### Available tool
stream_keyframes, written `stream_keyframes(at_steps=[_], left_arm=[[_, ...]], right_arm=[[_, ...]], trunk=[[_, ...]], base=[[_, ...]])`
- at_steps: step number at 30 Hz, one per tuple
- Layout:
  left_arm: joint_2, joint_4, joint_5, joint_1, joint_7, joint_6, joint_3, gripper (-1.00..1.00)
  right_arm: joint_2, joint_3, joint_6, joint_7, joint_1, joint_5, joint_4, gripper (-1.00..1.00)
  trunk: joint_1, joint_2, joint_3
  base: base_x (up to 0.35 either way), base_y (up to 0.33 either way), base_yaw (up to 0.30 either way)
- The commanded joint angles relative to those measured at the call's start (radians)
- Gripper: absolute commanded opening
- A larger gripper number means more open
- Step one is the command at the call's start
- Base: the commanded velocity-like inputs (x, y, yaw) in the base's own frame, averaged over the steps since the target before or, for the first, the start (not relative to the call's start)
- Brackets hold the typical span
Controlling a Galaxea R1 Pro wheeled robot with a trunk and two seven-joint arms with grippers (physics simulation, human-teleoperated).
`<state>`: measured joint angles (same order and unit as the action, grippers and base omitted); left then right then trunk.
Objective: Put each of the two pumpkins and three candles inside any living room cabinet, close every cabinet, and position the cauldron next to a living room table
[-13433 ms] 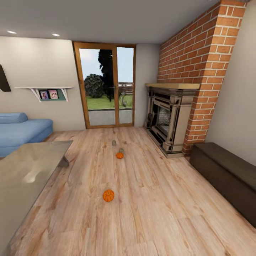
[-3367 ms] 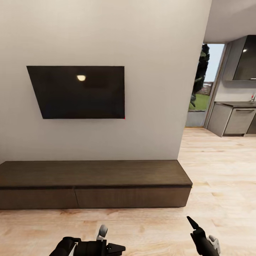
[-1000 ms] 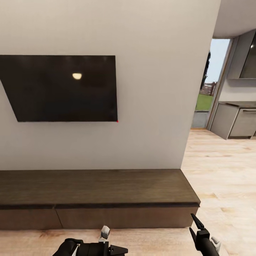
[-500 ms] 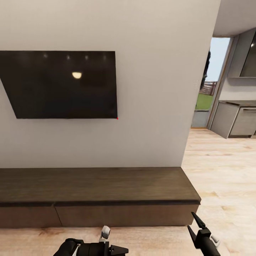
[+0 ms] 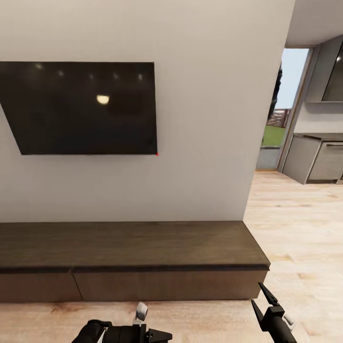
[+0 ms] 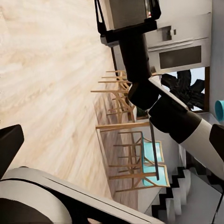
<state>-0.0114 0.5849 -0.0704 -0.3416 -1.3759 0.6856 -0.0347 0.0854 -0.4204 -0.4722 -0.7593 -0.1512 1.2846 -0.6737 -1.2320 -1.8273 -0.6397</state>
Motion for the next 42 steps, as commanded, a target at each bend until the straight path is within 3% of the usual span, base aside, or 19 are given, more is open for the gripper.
stream_keyframes(at_steps=[1,22,25,28,30,35,42], left_arm=[[0.001,-0.005,-0.007,-0.001,0.0,0.01,-0.004,1.0],[-0.002,-0.017,-0.009,-0.001,0.005,0.011,-0.001,1.0],[-0.006,-0.005,-0.036,-0.01,0.005,0.026,0.002,1.0],[-0.006,0.0,-0.096,-0.046,0.022,0.088,0.001,1.0],[-0.006,0.006,-0.108,-0.06,0.024,0.105,0.001,1.0],[-0.011,0.028,-0.125,-0.118,0.024,0.134,0.003,1.0],[-0.017,0.031,-0.133,-0.129,0.026,0.141,0.005,1.0]], right_arm=[[0.0,-0.001,-0.008,-0.001,-0.001,0.007,0.0,1.0],[-0.001,-0.001,-0.007,-0.004,-0.001,0.005,0.002,1.0],[-0.001,-0.001,-0.001,-0.003,-0.001,0.003,0.008,1.0],[-0.001,-0.001,0.002,-0.003,-0.001,0.003,0.01,1.0],[-0.001,-0.001,0.002,-0.003,-0.001,0.003,0.011,1.0],[-0.001,-0.001,0.003,-0.003,-0.001,0.002,0.011,1.0],[-0.002,-0.001,0.008,-0.003,-0.001,-0.001,0.011,1.0]], trunk=[[-0.004,-0.008,-0.004],[-0.084,-0.155,-0.07],[-0.096,-0.176,-0.079],[-0.107,-0.197,-0.089],[-0.115,-0.211,-0.095],[-0.134,-0.246,-0.111],[-0.161,-0.295,-0.133]], base=[[0.0,0.0,0.0],[0.0,0.0,0.0],[0.0,0.0,0.0],[0.0,0.0,0.0],[0.0,0.0,0.0],[0.0,0.0,0.0],[0.0,0.0,0.0]])
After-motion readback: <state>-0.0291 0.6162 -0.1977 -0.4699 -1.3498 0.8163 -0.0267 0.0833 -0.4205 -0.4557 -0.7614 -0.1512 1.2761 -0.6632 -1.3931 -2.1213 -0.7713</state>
